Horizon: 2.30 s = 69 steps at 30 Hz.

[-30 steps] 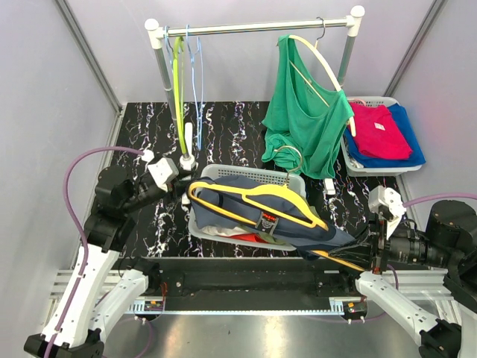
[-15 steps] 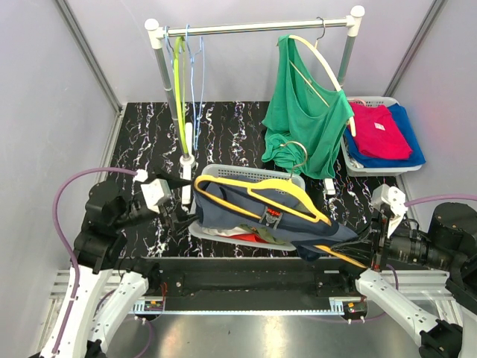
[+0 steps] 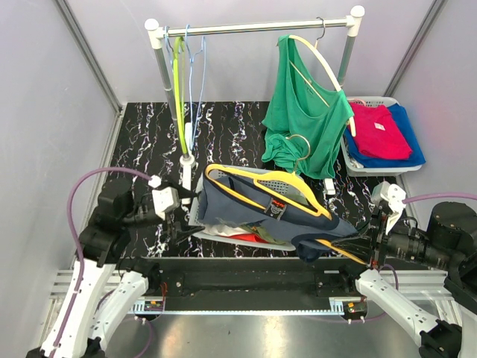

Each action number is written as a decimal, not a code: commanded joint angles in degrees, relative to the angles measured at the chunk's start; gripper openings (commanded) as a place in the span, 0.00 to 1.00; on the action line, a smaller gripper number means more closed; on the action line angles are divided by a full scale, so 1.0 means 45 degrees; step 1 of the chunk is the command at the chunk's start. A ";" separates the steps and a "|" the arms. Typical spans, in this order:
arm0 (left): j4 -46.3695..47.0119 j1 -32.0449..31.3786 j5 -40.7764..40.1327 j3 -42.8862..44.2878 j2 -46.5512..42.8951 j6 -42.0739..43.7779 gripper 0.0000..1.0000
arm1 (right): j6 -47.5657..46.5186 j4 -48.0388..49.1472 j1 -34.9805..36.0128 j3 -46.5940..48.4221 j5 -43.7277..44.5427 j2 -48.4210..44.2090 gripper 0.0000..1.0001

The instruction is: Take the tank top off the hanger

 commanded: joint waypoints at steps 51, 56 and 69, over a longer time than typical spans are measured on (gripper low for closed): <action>0.3492 -0.1618 -0.0670 0.0005 0.0879 -0.1300 0.99 | 0.1521 0.5518 0.0008 -0.1679 0.1195 -0.1247 0.00; 0.0966 -0.1599 -0.0162 0.2706 0.0996 -0.0497 0.99 | 0.0604 0.4682 0.0008 -0.1682 0.0610 -0.0251 0.00; 0.0277 -0.1618 0.0054 0.6538 0.1814 0.1085 0.99 | -0.1077 0.4190 0.0008 -0.0783 -0.1793 0.0980 0.00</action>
